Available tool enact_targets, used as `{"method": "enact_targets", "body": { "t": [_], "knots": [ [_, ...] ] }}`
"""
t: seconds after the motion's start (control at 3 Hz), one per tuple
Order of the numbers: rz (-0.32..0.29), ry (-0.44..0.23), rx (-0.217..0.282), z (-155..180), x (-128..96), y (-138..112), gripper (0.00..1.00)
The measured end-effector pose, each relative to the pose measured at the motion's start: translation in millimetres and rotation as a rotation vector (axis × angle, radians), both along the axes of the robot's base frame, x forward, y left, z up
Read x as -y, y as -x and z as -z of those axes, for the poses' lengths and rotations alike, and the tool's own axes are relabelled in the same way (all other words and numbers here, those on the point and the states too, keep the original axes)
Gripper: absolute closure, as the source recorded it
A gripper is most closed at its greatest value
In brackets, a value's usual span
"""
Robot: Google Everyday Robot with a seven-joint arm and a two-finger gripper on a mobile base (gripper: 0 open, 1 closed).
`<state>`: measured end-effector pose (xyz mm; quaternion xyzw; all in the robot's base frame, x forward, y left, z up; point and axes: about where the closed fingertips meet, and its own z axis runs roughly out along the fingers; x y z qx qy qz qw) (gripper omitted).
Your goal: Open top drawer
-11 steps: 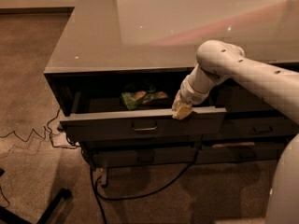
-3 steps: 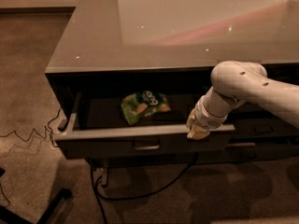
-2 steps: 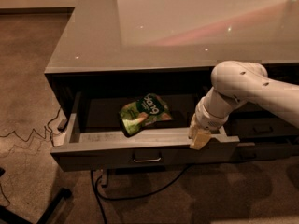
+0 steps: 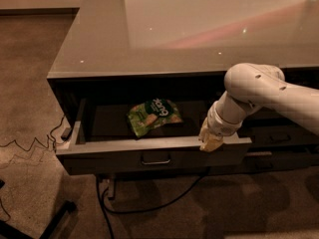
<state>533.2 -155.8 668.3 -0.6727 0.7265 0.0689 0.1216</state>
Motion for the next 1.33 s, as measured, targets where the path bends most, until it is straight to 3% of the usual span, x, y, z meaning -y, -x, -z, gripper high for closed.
{"method": "enact_targets", "body": {
  "t": [0.67,1.0,1.33],
  "knots": [
    [-0.005,-0.008,-0.008,-1.5,-1.1,0.9,0.16],
    [-0.033,-0.006,-0.025,-2.2,-0.6,22.4,0.00],
    [-0.033,-0.005,-0.025,-2.6,-0.6,22.7,0.00]
  ]
}}
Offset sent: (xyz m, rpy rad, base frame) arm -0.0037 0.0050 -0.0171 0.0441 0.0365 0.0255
